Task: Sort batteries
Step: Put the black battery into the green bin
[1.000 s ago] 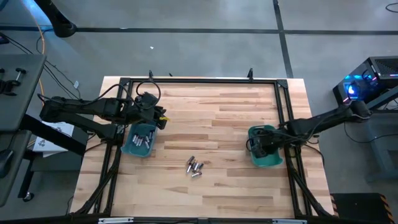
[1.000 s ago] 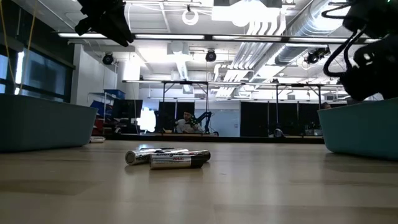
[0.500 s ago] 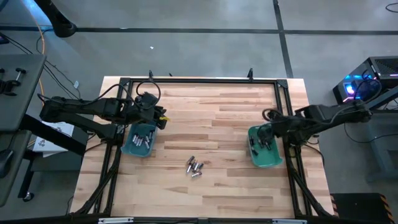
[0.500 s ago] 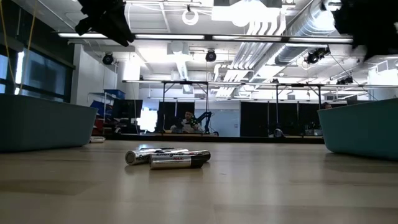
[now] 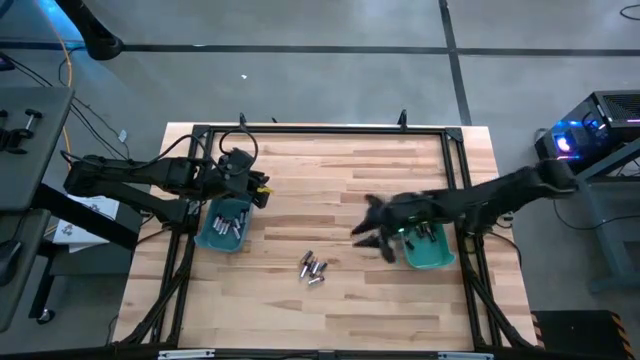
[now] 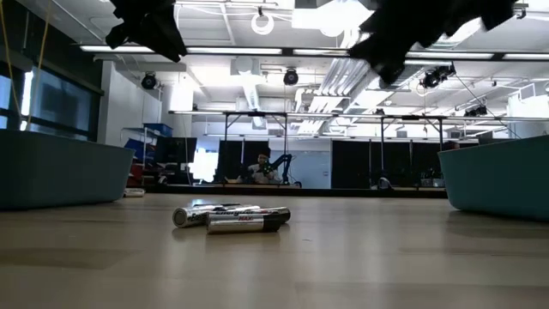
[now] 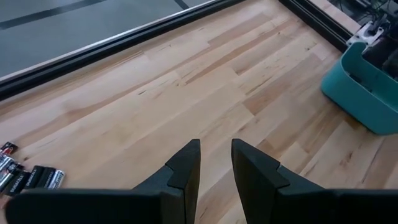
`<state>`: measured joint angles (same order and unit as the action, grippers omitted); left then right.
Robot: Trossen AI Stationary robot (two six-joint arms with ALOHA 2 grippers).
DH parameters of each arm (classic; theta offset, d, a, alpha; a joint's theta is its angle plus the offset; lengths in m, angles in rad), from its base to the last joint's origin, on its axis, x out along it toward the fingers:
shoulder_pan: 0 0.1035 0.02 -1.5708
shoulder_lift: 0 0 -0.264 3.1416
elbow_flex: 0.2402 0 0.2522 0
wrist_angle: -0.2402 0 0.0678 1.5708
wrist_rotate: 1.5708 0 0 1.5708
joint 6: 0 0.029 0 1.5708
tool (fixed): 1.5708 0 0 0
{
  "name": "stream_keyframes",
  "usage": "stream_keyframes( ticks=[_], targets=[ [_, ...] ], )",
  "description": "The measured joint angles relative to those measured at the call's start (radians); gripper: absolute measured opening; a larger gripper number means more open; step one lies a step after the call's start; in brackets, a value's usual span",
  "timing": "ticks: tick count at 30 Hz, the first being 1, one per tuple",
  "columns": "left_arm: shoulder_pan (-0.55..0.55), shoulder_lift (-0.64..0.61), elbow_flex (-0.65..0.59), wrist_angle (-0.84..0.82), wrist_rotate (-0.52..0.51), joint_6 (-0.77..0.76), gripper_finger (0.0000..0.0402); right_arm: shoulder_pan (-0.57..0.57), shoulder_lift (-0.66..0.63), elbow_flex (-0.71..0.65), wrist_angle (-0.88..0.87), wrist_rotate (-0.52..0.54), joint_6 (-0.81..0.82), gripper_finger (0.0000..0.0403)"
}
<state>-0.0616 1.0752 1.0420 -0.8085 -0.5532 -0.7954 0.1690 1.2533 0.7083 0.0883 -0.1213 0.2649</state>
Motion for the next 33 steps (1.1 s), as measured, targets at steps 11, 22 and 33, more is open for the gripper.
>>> stream_keyframes(
  ticks=[11,22,33],
  targets=[
    [0.0,0.0,0.0,0.0,0.036,-0.039,0.0085,-0.025,0.478,0.227,0.031,-0.221,-0.491,0.0158],
    [0.001,0.0,0.0,0.0,0.039,-0.054,0.0085,-0.025,0.737,0.379,0.026,-0.267,-0.589,0.0148],
    [0.001,0.0,0.0,-0.001,0.039,-0.066,0.0085,-0.022,0.761,0.376,-0.069,-0.164,-0.644,0.0067]
  ],
)
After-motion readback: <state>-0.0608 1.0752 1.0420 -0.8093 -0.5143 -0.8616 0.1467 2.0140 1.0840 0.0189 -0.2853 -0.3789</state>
